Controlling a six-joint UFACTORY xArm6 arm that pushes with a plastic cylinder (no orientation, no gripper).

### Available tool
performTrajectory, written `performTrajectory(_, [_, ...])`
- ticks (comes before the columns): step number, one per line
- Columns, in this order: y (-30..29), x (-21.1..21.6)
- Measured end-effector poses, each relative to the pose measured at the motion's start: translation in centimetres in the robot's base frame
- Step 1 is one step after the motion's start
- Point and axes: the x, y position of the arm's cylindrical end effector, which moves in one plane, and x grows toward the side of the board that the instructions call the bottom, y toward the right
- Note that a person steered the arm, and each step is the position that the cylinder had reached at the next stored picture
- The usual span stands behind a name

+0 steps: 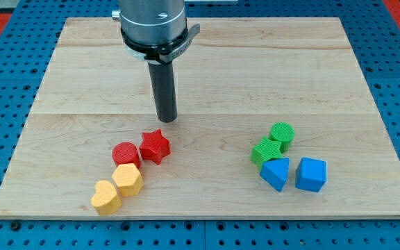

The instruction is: Push the blue cube into green star

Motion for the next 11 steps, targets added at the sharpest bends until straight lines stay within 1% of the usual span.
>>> performTrajectory(1, [0.0, 0.1])
performTrajectory(2, [2.8, -4.9])
performTrajectory(3, [7.8, -3.9])
performTrajectory(4, [12.0, -7.0])
performTrajectory(5, [23.4, -7.3])
performTrajectory(6, [35.0, -1.4])
performTrajectory(7, [34.5, 9.3])
performTrajectory(8, [31.2, 14.9])
performTrajectory(9, [26.1, 14.8])
performTrajectory(10, [19.9, 11.3])
performTrajectory(11, [16.8, 6.8])
